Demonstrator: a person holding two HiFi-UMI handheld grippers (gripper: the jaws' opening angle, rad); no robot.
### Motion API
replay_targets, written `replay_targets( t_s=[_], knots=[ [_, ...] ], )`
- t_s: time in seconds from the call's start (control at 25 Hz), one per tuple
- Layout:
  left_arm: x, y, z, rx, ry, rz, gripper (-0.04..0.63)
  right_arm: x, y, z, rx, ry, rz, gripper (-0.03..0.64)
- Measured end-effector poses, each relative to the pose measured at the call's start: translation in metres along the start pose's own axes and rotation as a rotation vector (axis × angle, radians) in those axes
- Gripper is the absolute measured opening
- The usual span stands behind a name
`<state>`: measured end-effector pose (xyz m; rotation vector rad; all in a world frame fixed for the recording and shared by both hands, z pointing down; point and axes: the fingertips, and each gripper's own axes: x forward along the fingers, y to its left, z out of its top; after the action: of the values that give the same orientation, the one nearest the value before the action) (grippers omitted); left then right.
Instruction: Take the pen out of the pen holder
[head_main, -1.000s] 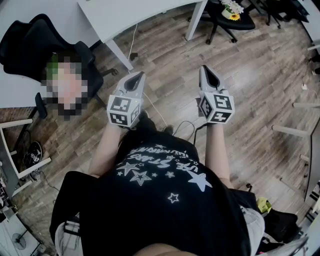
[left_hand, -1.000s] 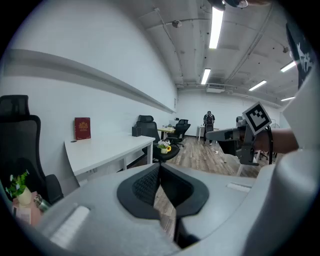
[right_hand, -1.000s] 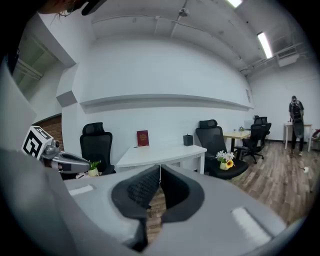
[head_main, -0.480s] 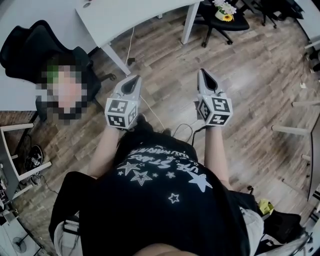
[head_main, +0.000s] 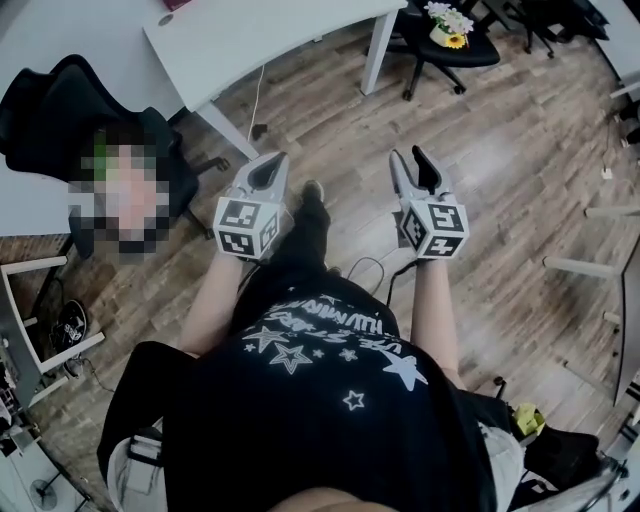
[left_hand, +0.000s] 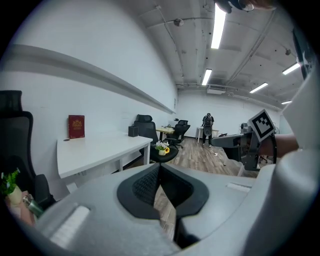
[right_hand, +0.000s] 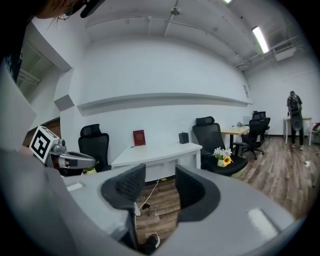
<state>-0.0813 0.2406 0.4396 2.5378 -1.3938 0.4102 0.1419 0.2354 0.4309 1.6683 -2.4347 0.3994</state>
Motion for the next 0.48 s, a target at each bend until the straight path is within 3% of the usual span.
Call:
replay_targets(
  t_s=[0.16, 0.28, 0.48],
  knots=[
    [0.054, 0.014, 0.005, -0.024, -0.007, -0.061, 0.011, 0.039, -0.026, 0.000, 0.006, 0.040, -0.006, 0.230],
    [0.102, 0.036, 0.017, -0.029, -0.009, -0.105, 0.011, 0.086, -0.052, 0.012, -0.001, 0.058, -0.025, 0.230],
    [0.181, 0.091, 0.049, -0.020, -0.001, -0.102, 0.011, 0.172, -0.085, 0.048, -0.008, 0.066, -0.040, 0.230]
  ],
)
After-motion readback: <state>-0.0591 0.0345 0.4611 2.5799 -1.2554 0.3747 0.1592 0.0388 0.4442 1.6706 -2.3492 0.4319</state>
